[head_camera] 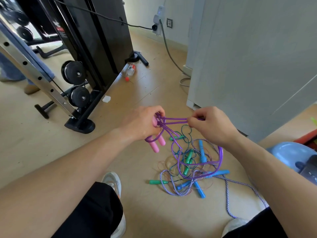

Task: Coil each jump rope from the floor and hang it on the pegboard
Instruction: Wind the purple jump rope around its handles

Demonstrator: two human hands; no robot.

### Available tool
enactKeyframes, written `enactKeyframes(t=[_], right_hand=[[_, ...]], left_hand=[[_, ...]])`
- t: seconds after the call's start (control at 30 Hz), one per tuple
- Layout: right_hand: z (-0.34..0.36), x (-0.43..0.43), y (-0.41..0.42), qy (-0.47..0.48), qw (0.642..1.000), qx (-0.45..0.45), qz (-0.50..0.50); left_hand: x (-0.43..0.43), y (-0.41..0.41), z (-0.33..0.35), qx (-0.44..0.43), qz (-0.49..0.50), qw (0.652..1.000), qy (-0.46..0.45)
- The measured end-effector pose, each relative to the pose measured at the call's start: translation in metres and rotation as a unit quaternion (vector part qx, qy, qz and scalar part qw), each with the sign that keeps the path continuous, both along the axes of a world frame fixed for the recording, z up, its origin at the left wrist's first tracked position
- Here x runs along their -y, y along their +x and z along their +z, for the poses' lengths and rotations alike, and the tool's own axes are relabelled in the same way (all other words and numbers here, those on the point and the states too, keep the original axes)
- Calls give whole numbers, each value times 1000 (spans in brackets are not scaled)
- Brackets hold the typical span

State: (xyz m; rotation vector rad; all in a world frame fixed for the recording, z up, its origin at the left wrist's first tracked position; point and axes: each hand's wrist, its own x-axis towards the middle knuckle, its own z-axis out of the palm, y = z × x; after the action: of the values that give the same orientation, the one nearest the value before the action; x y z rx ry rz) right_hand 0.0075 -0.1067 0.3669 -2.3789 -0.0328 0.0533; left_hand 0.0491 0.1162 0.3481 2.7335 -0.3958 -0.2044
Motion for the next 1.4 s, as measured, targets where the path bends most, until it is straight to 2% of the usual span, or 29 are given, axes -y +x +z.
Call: enactKeyframes(t=[0.17, 0.33, 0.4, 0.47, 0.53, 0.63, 0.77, 0.83, 0.9, 1.0, 1.07, 1.17, 1.27, 1.33, 1.4], right_hand=[[-2, 0, -6, -35, 999, -29, 22], [-7, 13, -4, -70, 994, -75, 28], [-7, 23, -4, -33, 984, -171, 29], [-7, 29, -7, 51, 952, -298, 37], [-10, 25, -9, 121, 928, -350, 51], [-13, 3, -7, 172, 932, -308, 82], [-15, -12, -2, 10, 985, -158, 64], [-12, -6, 0, -16, 993, -111, 35], [-7, 8, 3, 27, 995, -99, -19], [-8, 29, 6, 52, 992, -87, -70], [-17, 35, 6, 1, 990, -126, -55], [-28, 36, 5, -129, 975, -182, -15], [-29, 34, 9, -201, 964, -172, -32], [-29, 32, 10, -195, 969, -151, -22], [-26, 29, 10, -139, 981, -137, -1]], left_hand=[[-7, -1, -7, -17, 21, 997, 75], [-12, 3, -3, -31, 51, 997, 50], [-7, 1, -3, -26, 35, 999, 29], [1, -2, -3, -14, 19, 1000, -3], [14, -7, -4, -6, 0, 999, -41], [28, -14, -6, 9, -43, 998, -52], [28, -11, -8, 9, -49, 998, -22], [14, -4, -11, -12, -25, 999, 20], [-6, 5, -10, -39, 17, 998, 37], [-22, 11, -6, -39, 59, 997, -7], [-18, 8, -4, -33, 44, 998, -21], [-7, 1, -4, -38, 5, 998, -51], [4, -2, 2, -20, -16, 997, -76], [11, -4, 5, -6, -31, 995, -94], [15, -6, 6, 6, -43, 992, -114]])
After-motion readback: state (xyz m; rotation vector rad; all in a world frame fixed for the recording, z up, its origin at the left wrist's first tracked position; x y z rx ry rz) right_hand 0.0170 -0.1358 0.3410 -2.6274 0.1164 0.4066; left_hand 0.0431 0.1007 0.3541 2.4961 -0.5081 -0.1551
